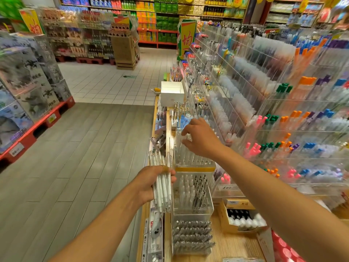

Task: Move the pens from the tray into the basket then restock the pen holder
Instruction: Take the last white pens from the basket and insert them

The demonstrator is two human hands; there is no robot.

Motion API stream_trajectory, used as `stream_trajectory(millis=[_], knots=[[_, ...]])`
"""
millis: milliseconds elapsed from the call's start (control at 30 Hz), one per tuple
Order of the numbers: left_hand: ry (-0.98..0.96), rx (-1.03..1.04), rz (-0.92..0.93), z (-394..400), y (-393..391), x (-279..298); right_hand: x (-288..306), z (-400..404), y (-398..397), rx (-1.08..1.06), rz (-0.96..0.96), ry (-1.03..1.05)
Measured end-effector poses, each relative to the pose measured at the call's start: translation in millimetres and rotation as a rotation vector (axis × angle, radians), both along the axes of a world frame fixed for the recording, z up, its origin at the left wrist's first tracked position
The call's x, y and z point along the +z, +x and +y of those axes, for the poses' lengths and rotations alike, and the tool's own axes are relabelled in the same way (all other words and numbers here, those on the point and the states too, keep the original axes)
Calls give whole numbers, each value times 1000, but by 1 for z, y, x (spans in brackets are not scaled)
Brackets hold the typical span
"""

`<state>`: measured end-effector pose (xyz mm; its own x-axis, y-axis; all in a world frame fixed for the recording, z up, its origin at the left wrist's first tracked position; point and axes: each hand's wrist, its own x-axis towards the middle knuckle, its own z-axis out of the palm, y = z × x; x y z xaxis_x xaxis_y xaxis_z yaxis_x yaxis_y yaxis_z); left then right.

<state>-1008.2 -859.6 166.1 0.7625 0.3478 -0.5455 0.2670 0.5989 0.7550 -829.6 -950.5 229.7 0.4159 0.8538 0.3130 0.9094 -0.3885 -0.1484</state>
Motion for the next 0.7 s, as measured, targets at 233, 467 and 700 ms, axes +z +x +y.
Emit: stream_trajectory(millis=[233, 467, 700], knots=[[-69, -51, -159, 4, 2, 7, 9, -6, -31, 146, 761, -63], [-227, -27, -261, 7, 4, 9, 6, -9, -31, 201, 1459, 162], [-235, 53, -134, 11, 2, -8, 31, -8, -9, 58, 973, 489]])
